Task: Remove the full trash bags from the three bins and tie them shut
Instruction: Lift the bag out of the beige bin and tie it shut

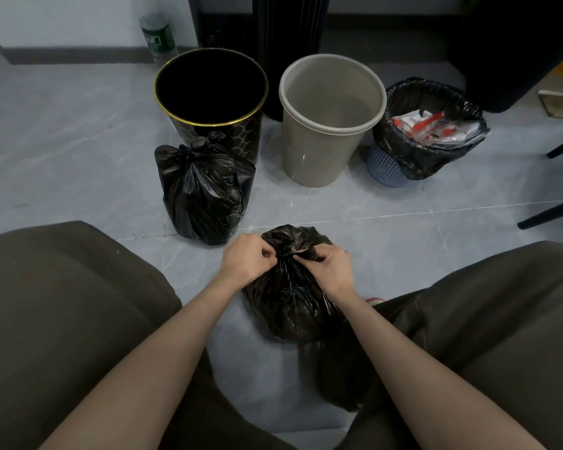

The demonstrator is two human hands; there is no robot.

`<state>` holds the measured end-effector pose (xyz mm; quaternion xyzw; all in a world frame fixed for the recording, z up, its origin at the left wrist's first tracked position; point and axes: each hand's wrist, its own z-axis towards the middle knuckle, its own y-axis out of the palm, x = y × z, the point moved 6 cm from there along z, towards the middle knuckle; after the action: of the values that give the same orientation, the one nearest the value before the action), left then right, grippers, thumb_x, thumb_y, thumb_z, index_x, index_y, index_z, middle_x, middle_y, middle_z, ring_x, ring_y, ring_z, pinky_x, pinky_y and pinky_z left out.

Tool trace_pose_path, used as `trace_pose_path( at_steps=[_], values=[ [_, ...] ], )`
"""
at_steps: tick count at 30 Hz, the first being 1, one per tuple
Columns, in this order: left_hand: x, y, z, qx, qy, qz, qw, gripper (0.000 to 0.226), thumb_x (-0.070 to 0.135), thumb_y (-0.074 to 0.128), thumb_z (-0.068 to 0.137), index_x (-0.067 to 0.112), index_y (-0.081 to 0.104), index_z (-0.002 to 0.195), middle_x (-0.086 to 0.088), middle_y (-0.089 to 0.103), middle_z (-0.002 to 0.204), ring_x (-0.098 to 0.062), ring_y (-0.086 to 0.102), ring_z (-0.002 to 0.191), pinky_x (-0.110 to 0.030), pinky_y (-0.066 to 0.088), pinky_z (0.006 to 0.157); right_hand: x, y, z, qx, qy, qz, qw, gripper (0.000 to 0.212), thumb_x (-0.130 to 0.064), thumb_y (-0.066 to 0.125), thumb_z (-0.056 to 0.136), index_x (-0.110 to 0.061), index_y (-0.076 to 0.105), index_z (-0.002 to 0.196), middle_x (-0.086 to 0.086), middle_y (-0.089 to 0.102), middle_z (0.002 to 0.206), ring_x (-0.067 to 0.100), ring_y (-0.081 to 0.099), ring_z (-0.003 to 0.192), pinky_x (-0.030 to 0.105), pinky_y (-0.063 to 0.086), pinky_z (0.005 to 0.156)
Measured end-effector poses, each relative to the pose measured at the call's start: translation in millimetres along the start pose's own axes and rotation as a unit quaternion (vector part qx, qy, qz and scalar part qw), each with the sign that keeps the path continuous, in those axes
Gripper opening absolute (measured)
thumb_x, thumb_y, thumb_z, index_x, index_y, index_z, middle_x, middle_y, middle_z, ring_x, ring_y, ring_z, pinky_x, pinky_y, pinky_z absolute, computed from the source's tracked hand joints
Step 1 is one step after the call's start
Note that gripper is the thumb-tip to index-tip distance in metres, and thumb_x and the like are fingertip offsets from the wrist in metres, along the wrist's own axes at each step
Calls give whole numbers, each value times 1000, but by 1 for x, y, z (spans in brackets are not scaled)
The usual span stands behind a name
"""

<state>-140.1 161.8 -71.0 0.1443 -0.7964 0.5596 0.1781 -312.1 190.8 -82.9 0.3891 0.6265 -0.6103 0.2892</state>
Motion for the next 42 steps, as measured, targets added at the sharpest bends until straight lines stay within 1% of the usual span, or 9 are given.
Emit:
trace_pose_path(
  at_steps=[5, 9, 12, 14, 18, 21, 26, 36, 42],
  values=[
    [-13, 5, -3, -9, -28, 47, 998, 21, 30, 61, 78, 33, 74, 95, 2, 72, 99, -24, 63, 99, -29, 49, 81, 33, 1, -3, 8, 163, 27, 986, 55, -23, 82, 71, -17, 43, 33, -12, 40, 35, 4, 33, 43, 27, 34, 47],
    [-13, 13, -1, -31, -19, 27, 999, 22, 31, 59, 79, 36, 74, 94, 9, 72, 99, -20, 64, 98, -30, 52, 83, 52, 4, -7, 14, 241, 48, 969, 32, -36, 80, 70, -5, 70, 63, 9, 71, 65, 11, 60, 61, 43, 58, 68],
    [-21, 24, 1, -53, -48, -64, 995, 17, 31, 59, 81, 33, 74, 88, 12, 73, 96, -14, 66, 96, -31, 53, 85, 47, -3, -5, 1, 227, 44, 973, 12, -30, 73, 80, -18, 73, 83, 1, 73, 84, 19, 69, 85, 39, 55, 85],
    [-32, 30, -2, -55, -115, -148, 981, 16, 29, 57, 86, 27, 71, 95, 4, 71, 104, -17, 63, 103, -29, 50, 87, 44, -7, -7, 5, 225, 22, 974, 26, -38, 68, 83, -20, 68, 102, 1, 69, 103, 23, 62, 106, 38, 49, 95],
    [-43, 53, -27, -117, -302, -361, 875, 41, 34, 51, 93, 24, 46, 132, -5, 51, 131, -27, 51, 117, -39, 51, 84, 48, -10, -25, -15, 290, -50, 956, 53, -53, 54, 89, -28, 45, 135, 2, 36, 145, 33, 28, 131, 46, 30, 109],
    [-35, 72, -44, -163, -357, -462, 796, 62, 40, 54, 92, 38, 21, 144, -4, 38, 145, -35, 45, 125, -51, 51, 85, 60, -8, -40, -35, 342, -48, 938, 66, -62, 52, 85, -38, 30, 143, 4, 19, 155, 40, 24, 135, 47, 22, 112],
    [-20, 92, -51, -195, -370, -508, 753, 87, 47, 57, 88, 52, -11, 142, 0, 22, 155, -36, 39, 131, -60, 51, 80, 67, 6, -54, -86, 386, 48, 917, 82, -59, 60, 82, -42, 15, 148, 13, 3, 158, 34, 16, 144, 44, 17, 119],
    [-24, 87, -8, -118, -290, -580, 752, 68, 31, 49, 97, 48, 5, 145, 3, 45, 142, -19, 52, 114, -50, 47, 93, 57, 24, -25, -73, 336, 60, 937, 84, -61, 57, 83, -45, 7, 148, 8, -1, 160, 32, 15, 145, 44, 19, 116],
    [-20, 73, 50, -61, -231, -582, 778, 58, 23, 48, 98, 42, 21, 145, 6, 40, 146, -17, 42, 131, -48, 38, 107, 43, 26, 27, -45, 259, 103, 959, 76, -48, 56, 90, -38, 10, 151, 3, 1, 160, 19, 1, 148, 37, 12, 117]
  ],
)
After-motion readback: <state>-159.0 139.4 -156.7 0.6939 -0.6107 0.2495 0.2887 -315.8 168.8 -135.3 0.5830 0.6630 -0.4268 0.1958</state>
